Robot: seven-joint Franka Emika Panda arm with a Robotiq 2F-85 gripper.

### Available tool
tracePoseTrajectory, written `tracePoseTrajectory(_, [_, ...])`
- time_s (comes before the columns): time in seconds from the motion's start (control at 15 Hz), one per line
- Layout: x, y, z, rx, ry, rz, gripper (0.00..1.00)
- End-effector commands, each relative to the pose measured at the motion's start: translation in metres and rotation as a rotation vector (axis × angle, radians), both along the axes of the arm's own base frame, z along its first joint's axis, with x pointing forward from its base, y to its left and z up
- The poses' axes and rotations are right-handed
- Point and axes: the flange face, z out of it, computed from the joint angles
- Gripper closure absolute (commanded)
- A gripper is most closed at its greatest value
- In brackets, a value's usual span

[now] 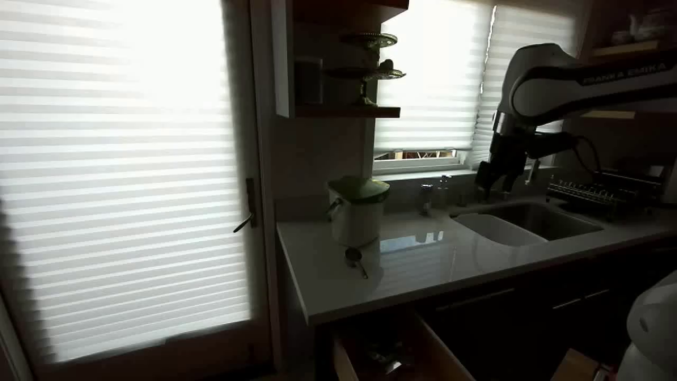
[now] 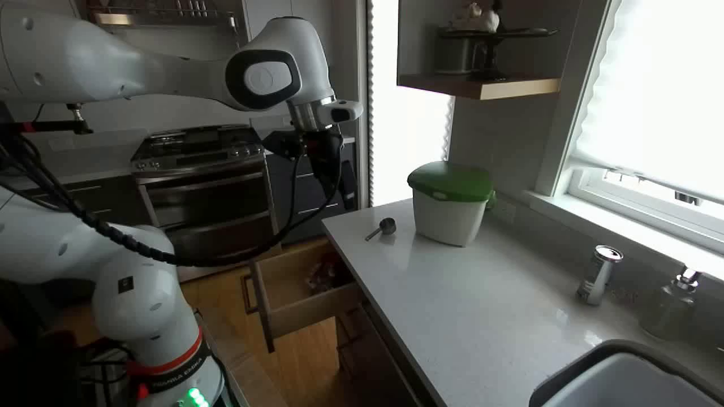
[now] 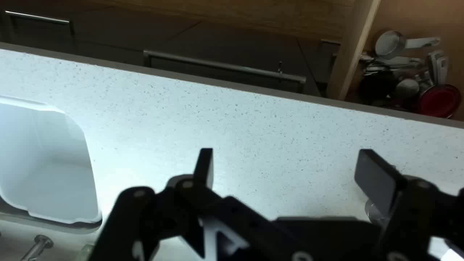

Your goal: Pick up the pink and silver measuring spoon from the open drawer and put it on the kitchen counter

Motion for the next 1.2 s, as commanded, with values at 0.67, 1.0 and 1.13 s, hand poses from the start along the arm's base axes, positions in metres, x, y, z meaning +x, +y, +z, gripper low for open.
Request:
tracePoseTrajectory(0.67, [0.002,0.009,-0.002,0.010,0.000,0.025,0.00])
tracePoseTrajectory(1.0, [0.006,0.115,-0.026,0.035,0.046,0.195,0.00])
tracePoseTrajectory(1.13, [0.004,0.160,-0.042,0.054,0.083,0.252,0.00])
